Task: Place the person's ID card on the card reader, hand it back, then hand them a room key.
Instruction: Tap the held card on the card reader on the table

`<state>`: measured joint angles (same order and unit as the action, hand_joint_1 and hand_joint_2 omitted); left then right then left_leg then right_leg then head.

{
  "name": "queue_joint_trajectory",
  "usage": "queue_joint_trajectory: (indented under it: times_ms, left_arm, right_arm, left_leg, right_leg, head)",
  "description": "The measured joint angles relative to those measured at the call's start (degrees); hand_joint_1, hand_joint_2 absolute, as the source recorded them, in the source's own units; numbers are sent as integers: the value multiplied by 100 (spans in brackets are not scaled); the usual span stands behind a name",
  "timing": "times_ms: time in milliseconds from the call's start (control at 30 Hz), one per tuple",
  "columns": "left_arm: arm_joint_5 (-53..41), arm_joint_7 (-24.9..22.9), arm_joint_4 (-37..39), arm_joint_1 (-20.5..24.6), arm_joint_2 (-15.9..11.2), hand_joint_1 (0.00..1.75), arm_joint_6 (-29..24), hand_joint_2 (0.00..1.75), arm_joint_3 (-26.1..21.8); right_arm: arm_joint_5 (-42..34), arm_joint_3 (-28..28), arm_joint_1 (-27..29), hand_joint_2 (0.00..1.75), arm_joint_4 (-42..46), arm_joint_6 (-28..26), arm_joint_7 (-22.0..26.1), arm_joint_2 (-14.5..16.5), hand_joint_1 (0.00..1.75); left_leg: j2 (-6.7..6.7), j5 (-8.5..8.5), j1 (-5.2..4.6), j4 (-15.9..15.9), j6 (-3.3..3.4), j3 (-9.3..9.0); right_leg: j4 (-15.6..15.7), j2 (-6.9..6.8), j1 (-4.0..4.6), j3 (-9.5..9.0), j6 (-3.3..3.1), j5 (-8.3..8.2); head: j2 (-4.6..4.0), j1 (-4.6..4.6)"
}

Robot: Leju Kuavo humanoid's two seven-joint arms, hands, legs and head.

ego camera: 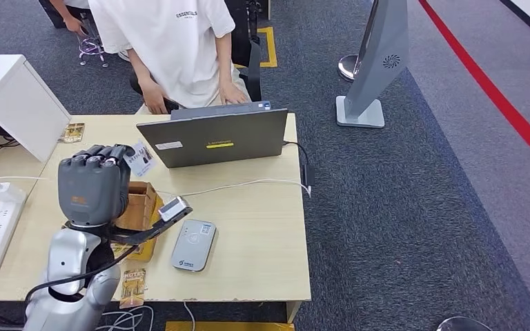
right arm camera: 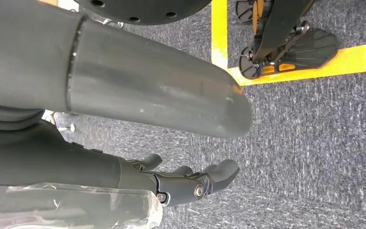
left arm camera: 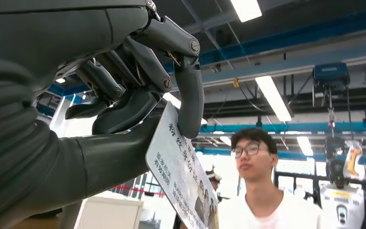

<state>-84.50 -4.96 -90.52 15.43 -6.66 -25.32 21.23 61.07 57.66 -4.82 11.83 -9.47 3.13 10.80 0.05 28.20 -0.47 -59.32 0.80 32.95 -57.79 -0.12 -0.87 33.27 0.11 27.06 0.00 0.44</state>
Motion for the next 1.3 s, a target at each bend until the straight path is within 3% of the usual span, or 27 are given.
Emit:
queue_joint_trajectory:
  times_ms: [300, 500, 800, 1100, 1300]
  left_arm:
    - [-108, -73, 410, -271, 140, 175, 45, 175, 391]
    - [-124, -203, 664, -312, 218, 175, 445, 175, 528]
    - [-123, -284, 883, -313, 261, 175, 651, 175, 582]
    - [-157, -682, 1049, -306, 323, 175, 1303, 175, 594]
    - [-157, -731, 1090, -303, 349, 175, 1348, 175, 594]
  right_arm:
    - [55, 15, -2, 0, -11, -10, -13, 1, 0]
    - [53, 49, -2, 0, -16, -13, -20, 1, 0]
    - [38, 120, -2, 0, -18, -8, -20, 1, 0]
    - [22, 154, -2, 0, -18, -10, -49, 1, 0]
    - [21, 174, -2, 0, -18, -10, -57, 0, 0]
  left_leg:
    - [0, 0, 0, 0, 0, 0]
    - [0, 0, 0, 0, 0, 1]
    - [0, 0, 0, 0, 0, 0]
    - [0, 0, 0, 0, 0, 0]
    - [0, 0, 0, 0, 0, 0]
  right_leg:
    - [0, 0, 0, 0, 0, 0]
    - [0, 0, 0, 0, 0, 0]
    - [0, -1, 0, 0, 0, 0]
    - [0, 0, 0, 0, 0, 0]
    - [0, 0, 0, 0, 0, 0]
  head:
    - [0, 0]
    - [0, 0]
    - [0, 0]
    - [0, 0]
    - [0, 0]
